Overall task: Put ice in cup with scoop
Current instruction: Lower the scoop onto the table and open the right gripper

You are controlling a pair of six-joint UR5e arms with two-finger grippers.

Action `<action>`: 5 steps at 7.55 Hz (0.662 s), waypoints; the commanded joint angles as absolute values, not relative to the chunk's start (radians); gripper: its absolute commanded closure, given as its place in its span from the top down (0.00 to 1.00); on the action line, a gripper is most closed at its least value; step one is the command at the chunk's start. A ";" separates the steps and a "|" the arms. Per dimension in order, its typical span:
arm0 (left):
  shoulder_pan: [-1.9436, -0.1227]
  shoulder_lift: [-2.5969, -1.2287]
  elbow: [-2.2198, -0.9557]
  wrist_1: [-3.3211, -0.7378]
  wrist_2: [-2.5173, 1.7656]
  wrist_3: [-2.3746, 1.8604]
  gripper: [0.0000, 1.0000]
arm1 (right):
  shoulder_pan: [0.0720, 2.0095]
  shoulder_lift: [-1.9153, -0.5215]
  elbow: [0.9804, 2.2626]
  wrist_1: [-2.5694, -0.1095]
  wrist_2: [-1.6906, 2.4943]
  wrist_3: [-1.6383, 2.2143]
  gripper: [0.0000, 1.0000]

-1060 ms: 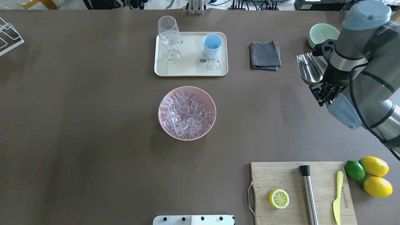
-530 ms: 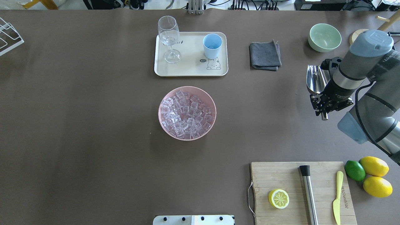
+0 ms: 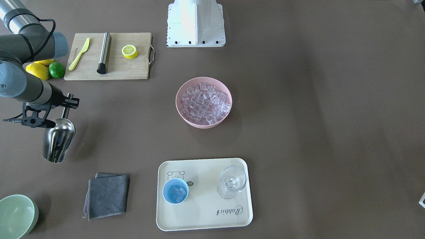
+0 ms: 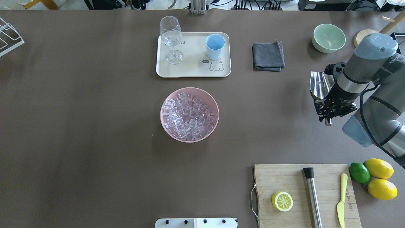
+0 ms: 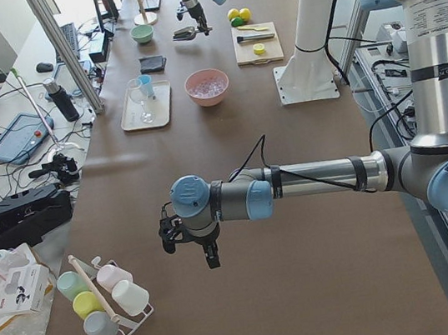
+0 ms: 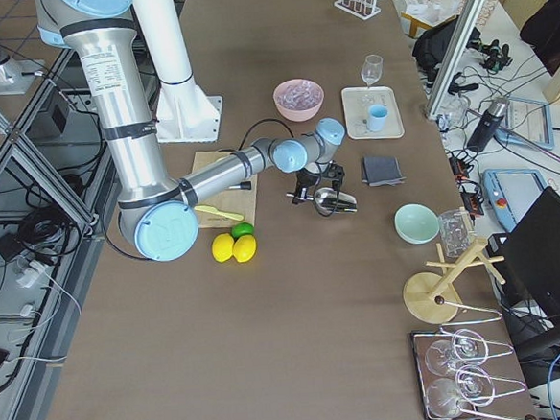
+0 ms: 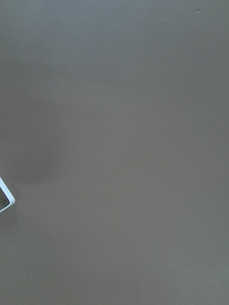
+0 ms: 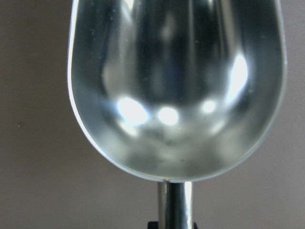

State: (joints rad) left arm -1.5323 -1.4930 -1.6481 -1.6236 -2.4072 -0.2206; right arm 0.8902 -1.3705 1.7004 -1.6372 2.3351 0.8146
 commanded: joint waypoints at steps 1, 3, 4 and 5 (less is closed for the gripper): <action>-1.532 -1.483 -1.641 -1.624 -2.407 -0.219 0.98 | 0.864 -1.379 1.695 -1.634 2.356 0.802 0.00; -1.532 -1.486 -1.646 -1.626 -2.407 -0.219 0.98 | 0.851 -1.381 1.693 -1.634 2.356 0.804 0.31; -1.532 -1.488 -1.643 -1.625 -2.407 -0.222 0.98 | 0.851 -1.388 1.697 -1.632 2.353 0.802 0.99; -1.532 -1.493 -1.643 -1.624 -2.407 -0.225 0.98 | 0.851 -1.390 1.712 -1.631 2.355 0.802 1.00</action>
